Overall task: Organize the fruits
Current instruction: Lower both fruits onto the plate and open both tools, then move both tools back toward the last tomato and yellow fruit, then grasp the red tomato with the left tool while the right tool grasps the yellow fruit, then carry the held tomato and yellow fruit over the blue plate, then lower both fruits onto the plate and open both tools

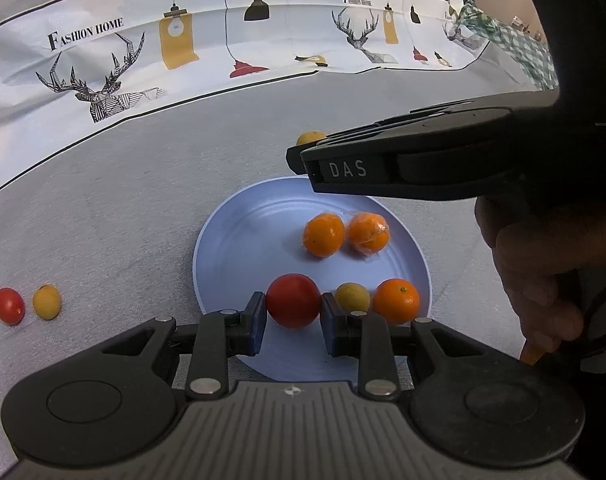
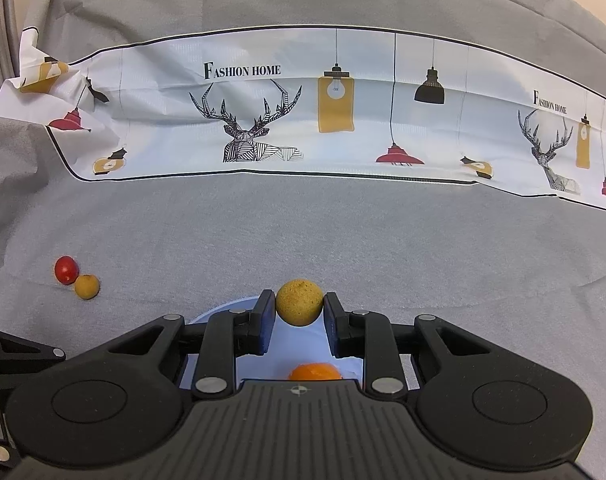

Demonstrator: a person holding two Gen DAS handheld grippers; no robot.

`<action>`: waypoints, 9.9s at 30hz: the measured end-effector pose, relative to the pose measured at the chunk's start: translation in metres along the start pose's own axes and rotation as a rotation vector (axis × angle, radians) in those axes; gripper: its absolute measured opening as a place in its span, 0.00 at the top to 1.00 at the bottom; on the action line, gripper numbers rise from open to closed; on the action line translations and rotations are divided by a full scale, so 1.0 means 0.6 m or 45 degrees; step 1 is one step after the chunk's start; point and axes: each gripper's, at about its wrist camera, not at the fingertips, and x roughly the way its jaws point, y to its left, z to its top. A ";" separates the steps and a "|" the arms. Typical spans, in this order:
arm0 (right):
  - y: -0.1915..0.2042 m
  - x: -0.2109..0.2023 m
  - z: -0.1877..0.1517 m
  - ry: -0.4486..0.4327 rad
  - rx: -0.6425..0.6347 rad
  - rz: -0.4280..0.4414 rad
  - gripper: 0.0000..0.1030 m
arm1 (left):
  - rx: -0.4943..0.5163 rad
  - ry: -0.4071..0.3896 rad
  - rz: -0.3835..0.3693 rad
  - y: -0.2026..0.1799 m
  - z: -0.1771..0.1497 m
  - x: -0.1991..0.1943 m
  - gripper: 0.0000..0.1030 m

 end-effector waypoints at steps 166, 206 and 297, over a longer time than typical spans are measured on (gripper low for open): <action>0.070 -0.102 -0.031 -0.283 -0.115 0.218 0.73 | -0.653 -0.223 0.437 0.176 -0.059 -0.159 0.70; 0.038 -0.077 -0.026 -0.233 -0.082 0.151 0.73 | -0.526 -0.240 0.372 0.148 -0.025 -0.115 0.70; -0.025 -0.005 -0.051 0.176 0.046 -0.007 0.73 | -0.208 -0.064 0.213 0.004 0.007 0.012 0.70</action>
